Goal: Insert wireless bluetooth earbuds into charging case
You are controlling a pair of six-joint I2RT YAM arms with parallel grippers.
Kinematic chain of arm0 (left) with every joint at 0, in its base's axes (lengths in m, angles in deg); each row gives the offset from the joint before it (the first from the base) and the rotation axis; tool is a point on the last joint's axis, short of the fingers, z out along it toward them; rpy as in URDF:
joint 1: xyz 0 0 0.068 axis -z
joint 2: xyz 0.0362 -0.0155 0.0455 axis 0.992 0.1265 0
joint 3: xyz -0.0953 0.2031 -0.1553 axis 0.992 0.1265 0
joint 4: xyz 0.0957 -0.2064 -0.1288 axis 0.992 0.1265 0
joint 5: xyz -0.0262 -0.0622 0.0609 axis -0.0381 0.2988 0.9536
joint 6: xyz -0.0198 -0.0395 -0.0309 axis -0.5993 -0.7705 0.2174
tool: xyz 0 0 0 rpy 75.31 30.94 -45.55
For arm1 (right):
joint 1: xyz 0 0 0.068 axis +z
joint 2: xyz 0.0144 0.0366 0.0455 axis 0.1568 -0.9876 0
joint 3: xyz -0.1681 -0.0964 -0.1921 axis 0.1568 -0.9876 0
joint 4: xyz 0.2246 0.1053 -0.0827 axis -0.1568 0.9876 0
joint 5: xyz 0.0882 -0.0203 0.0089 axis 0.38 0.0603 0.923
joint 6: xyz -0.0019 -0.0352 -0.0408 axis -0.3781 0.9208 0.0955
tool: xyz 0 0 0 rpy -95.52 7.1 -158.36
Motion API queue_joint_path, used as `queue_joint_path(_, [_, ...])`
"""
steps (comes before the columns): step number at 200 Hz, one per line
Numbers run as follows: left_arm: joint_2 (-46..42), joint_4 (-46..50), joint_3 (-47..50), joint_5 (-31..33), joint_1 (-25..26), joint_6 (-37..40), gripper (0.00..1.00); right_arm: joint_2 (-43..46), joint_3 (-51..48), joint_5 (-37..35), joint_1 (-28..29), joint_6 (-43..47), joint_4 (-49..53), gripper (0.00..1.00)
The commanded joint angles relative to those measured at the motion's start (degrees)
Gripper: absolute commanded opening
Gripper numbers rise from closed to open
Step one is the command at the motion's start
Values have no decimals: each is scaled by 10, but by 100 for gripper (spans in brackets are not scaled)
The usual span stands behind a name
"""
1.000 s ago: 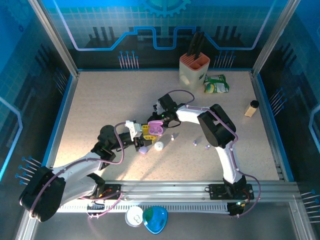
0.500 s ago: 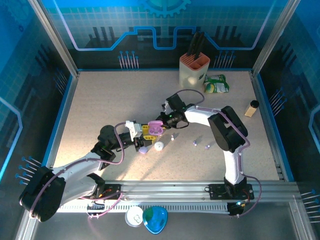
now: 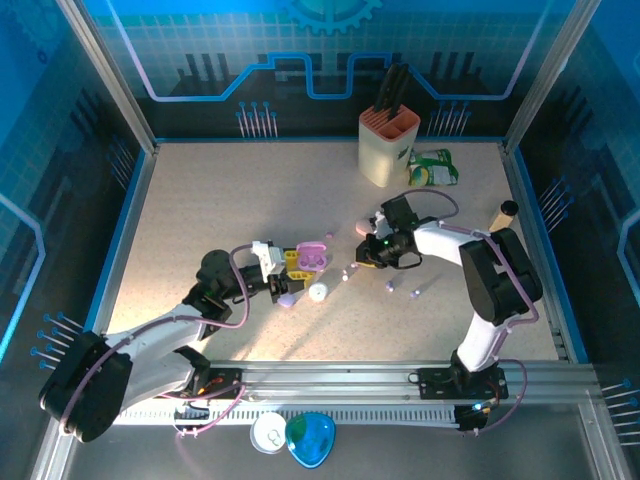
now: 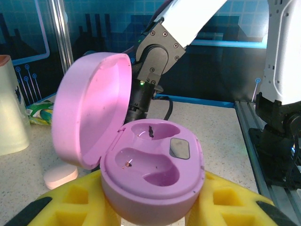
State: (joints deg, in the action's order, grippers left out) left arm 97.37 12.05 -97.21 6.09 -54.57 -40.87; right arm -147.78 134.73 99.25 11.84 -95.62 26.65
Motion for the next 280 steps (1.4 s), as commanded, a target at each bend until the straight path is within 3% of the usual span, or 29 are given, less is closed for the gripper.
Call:
queue_joint_path(1, [9,-17,1,-2,-5,10,26,8,-20,14,-20,38,25,21])
queue_joint_path(44, [16,-21,-3,-5,-5,8,26,-26,-23,29,-28,29,-6,22])
queue_joint_path(64, [16,-18,-3,-4,-5,9,26,-32,-29,37,-28,9,-31,30])
queue_joint_path(97, [17,-17,-4,-4,-4,10,26,-30,-44,42,-28,-17,-67,32])
queue_joint_path(159, [18,-17,-3,-3,-5,11,26,-27,-44,20,-27,-16,-63,20])
queue_joint_path(215, [18,-5,-5,-2,-5,19,26,20,-7,-69,-13,49,63,20])
queue_joint_path(280, [20,0,-3,-3,-5,26,26,65,102,-248,36,142,331,16])
